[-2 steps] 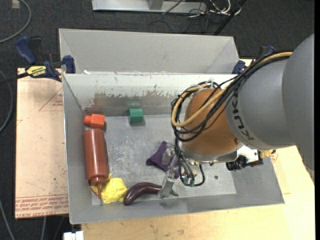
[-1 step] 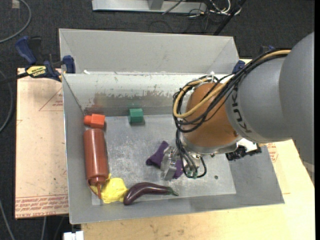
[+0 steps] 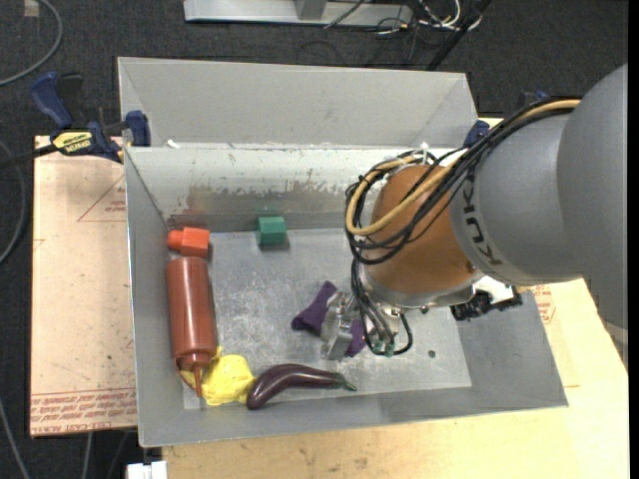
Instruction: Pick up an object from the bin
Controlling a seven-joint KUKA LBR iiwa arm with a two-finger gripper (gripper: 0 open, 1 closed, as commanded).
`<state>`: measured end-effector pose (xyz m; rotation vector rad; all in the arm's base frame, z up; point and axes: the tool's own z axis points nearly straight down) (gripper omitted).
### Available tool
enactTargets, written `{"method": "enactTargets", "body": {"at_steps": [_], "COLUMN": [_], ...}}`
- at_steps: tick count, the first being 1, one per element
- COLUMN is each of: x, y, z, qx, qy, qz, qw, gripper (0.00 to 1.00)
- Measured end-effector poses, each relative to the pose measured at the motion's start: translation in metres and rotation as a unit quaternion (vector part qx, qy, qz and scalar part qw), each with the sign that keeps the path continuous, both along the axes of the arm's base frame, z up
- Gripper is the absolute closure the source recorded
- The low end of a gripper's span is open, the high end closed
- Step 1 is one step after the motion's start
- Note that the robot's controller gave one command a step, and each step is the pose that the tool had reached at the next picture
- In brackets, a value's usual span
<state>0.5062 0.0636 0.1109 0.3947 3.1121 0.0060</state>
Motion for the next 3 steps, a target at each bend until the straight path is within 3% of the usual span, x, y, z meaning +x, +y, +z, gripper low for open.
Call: {"method": "enactTargets", "body": {"at_steps": [1, 2, 3], "x": [0.002, 0.027, 0.038], "y": [0.002, -0.003, -0.005], "z": [0.012, 0.038, 0.031], "qx": [-0.001, 0.0, 0.0], "qy": [0.0035, -0.0041, 0.0018], "qz": [0.021, 0.062, 0.122], "qw": [0.9998, 0.9981, 0.9925], "gripper": [1.0, 1.0, 0.0]}}
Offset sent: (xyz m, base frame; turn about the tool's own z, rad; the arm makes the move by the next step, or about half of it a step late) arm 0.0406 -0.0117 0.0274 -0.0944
